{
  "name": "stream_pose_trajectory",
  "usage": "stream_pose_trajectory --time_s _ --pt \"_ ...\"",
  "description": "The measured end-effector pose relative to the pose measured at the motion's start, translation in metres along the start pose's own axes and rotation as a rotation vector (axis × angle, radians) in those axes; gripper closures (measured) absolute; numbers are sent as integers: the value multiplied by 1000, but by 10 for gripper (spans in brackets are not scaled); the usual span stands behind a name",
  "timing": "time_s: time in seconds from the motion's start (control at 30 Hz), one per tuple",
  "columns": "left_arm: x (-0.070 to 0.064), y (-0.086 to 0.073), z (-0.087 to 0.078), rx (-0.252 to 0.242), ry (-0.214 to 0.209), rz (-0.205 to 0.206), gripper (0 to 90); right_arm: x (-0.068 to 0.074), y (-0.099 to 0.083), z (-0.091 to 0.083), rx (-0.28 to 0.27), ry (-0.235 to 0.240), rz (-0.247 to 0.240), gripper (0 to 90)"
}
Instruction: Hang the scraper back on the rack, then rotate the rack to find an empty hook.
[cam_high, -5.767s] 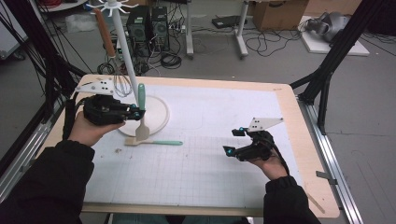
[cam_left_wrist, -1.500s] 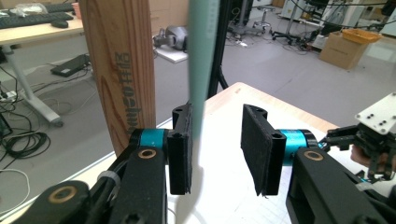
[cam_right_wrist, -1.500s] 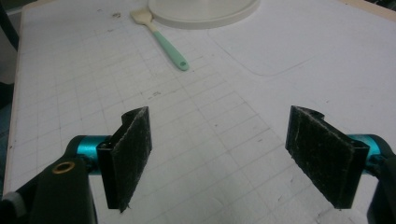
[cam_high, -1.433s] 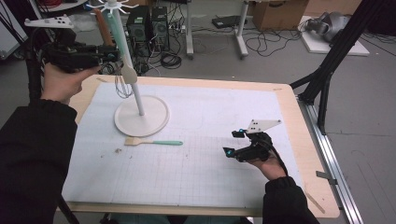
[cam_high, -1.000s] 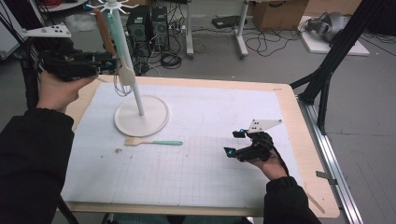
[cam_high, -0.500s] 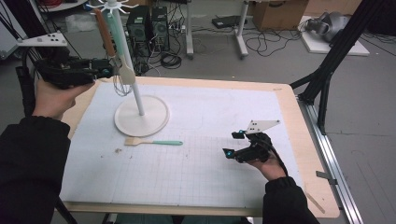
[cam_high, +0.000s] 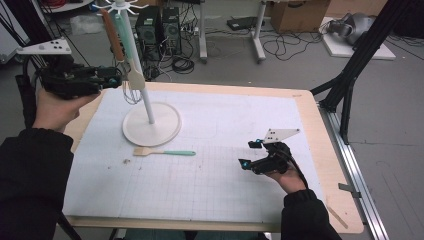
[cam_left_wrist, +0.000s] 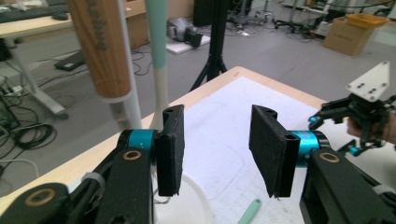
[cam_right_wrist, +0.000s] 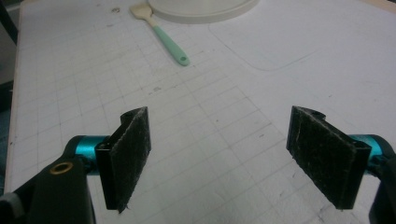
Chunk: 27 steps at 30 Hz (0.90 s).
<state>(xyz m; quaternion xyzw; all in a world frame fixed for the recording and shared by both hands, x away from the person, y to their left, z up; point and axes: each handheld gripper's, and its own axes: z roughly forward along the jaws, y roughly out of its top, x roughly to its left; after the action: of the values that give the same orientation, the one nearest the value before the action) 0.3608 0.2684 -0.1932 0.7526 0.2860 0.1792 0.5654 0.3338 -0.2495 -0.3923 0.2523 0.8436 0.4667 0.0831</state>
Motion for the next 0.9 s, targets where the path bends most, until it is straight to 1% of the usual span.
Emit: stream_pose_trajectory --time_s 0.07,0.13,0.3,0.37,0.43,0.53,0.67,0.9 --pt "-2 6 0 -6 -10 10 597 0 0 0 -2 -3 4 208" --pt "-4 11 2 -3 -14 19 656 0 0 0 -2 -3 5 208" --pt "-4 23 4 -15 -34 0 742 0 0 0 -3 3 4 207" --pt "-4 28 5 -21 -36 -6 814 0 0 0 -3 3 4 205" --pt "-4 34 6 -26 -52 -10 868 0 0 1 -2 6 3 205" --pt "-4 45 8 -30 -55 -12 880 0 0 1 -5 5 0 205" --pt "-2 58 10 -43 -42 -20 884 -1 0 0 -9 3 7 205" --pt "-1 72 12 -66 -20 -23 885 -2 0 2 -9 7 5 206"
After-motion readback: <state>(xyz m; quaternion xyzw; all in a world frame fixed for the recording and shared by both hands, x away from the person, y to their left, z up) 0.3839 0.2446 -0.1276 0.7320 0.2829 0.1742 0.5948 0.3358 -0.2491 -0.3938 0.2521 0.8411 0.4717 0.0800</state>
